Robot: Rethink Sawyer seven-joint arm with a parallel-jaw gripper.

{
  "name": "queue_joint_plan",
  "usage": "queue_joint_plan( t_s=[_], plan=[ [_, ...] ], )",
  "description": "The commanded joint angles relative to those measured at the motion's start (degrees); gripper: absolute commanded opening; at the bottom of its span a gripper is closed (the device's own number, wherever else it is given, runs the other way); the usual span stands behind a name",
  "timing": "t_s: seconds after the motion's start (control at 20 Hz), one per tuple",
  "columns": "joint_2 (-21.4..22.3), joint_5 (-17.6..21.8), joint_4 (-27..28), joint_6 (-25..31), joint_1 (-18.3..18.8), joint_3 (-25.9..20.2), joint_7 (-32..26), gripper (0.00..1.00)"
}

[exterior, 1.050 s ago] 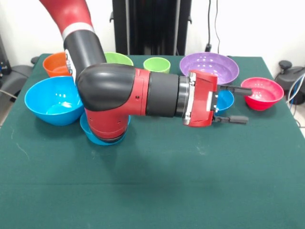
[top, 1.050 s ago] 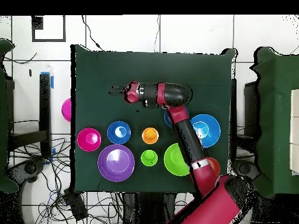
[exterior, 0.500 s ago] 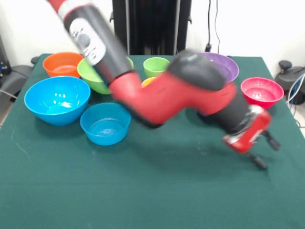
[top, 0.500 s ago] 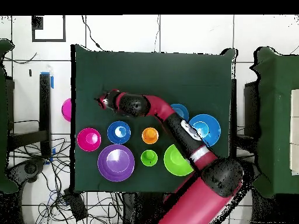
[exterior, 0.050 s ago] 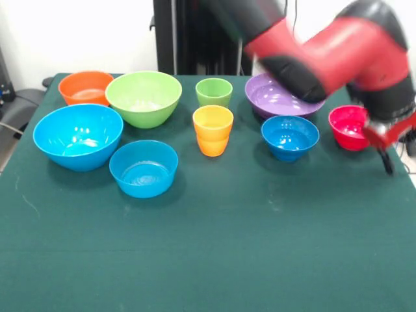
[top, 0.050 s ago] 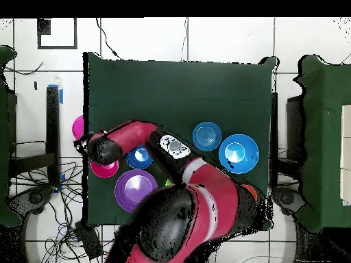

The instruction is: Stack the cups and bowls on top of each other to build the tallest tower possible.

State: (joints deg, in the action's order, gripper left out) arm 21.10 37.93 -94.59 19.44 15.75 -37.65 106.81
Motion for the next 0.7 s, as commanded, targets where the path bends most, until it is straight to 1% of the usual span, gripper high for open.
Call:
queue_joint_plan(
  t_s=[0.05,0.15,0.35,0.5,0.65,0.7],
  plan=[
    [16.45,1.27,-12.44,-3.68,-6.26,21.64,20.78,1.0],
    [17.6,1.74,-13.52,-3.48,-6.48,22.09,21.05,1.0],
    [20.91,0.9,-16.06,-1.07,-4.43,20.89,19.52,1.0],
    [23.27,-0.67,-17.76,0.77,-2.54,19.92,18.17,1.0],
    [25.92,-1.51,-19.62,0.87,-1.13,19.88,17.39,1.0],
    [26.99,-2.19,-20.61,0.99,-0.08,19.12,16.87,1.0]
  ],
)
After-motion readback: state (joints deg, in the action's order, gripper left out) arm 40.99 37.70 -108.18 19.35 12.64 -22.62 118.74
